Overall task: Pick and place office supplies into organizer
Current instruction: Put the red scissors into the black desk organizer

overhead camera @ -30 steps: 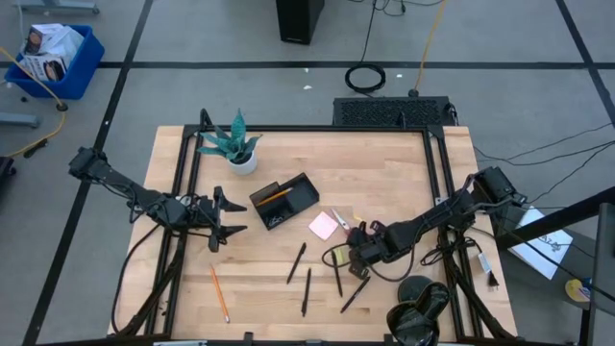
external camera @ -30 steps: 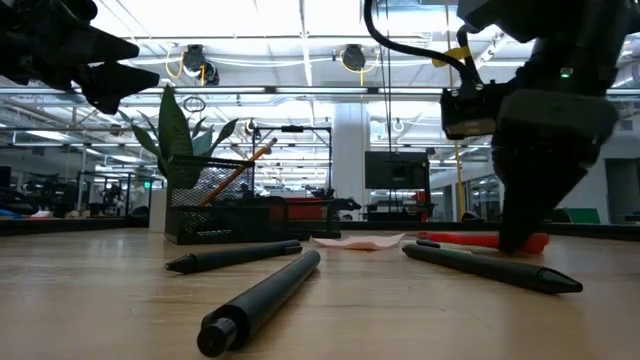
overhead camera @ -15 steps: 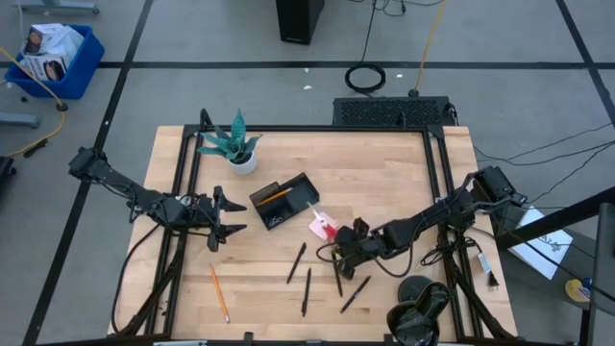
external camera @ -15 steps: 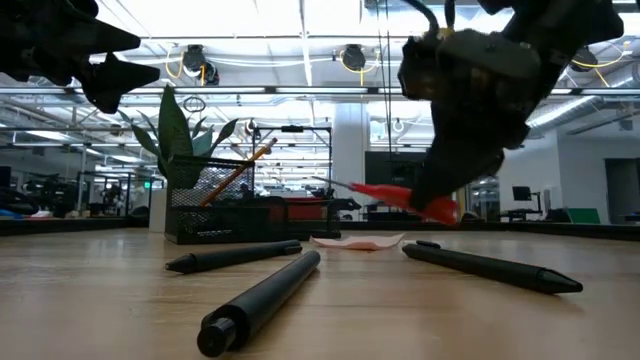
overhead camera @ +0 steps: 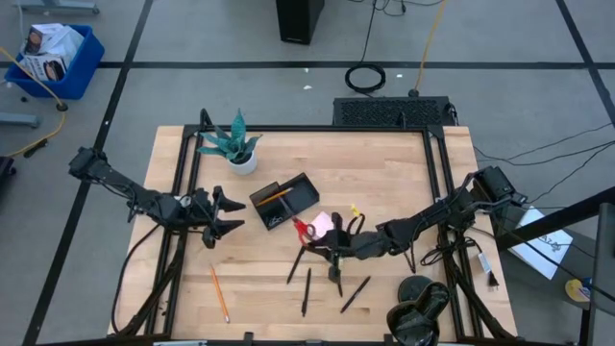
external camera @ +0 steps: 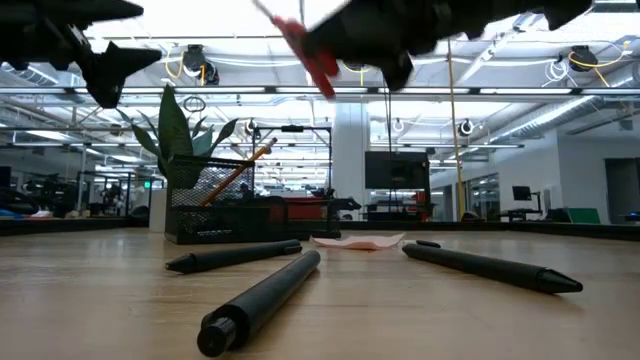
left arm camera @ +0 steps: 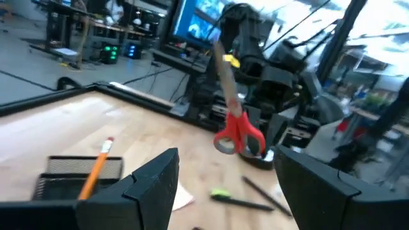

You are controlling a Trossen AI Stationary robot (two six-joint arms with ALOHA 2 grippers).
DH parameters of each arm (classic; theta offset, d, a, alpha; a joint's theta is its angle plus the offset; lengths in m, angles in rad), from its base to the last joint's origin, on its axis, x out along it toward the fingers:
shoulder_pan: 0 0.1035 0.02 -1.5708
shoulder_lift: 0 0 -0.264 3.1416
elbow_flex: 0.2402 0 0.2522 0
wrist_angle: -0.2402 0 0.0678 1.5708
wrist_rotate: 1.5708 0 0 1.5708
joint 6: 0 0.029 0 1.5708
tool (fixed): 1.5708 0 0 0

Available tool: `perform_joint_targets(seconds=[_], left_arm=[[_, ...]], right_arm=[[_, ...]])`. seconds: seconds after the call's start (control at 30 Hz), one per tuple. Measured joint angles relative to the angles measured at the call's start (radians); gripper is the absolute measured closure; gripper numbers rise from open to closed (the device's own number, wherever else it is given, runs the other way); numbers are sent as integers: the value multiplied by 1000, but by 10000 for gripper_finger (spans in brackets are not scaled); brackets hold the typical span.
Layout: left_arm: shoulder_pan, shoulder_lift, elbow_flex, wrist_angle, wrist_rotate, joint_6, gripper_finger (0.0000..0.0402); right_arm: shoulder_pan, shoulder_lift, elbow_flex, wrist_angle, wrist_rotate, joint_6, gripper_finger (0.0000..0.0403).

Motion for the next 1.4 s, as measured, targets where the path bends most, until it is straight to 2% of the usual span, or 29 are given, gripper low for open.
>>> perform_joint_targets(seconds=[0.07, 0.13, 0.27, 0.37, 0.47, 0.63, 0.83, 0.9, 1.0, 1.13, 1.23, 1.4], left_arm=[[0, 0, 0, 11, 52, 9, 142], [-2, 0, 0, 0, 86, 83, 142], [-16, 20, 0, -27, 80, 246, 142], [-24, 64, 0, -4, 40, 408, 142], [-30, 121, 0, 60, 16, 560, 142], [-31, 224, 0, 263, -15, 825, 142], [-28, 356, 3, 488, -20, 1297, 143], [-20, 407, 23, 537, 12, 1397, 143], [4, 481, 89, 548, 38, 1440, 143], [41, 582, 217, 547, 1, 1409, 154], [57, 661, 306, 502, -23, 1408, 176], [56, 791, 383, 457, -99, 1515, 222]], right_arm=[[0, 0, 0, 69, -2, -44, 379], [-1, 0, 0, 140, -56, -74, 378], [-2, 0, 0, 309, -192, -105, 381], [-2, 0, 0, 424, -259, -120, 380], [-5, 0, 0, 524, -262, -121, 376], [-23, 0, 0, 614, -240, -95, 381], [-42, 0, 0, 690, -239, -76, 375], [-56, 0, 0, 715, -237, -46, 375], [-79, 0, 0, 740, -232, -21, 379], [-104, 0, 0, 758, -238, 38, 380], [-107, 0, 0, 790, -238, 55, 376], [-98, -1, 0, 870, -241, 30, 379]])
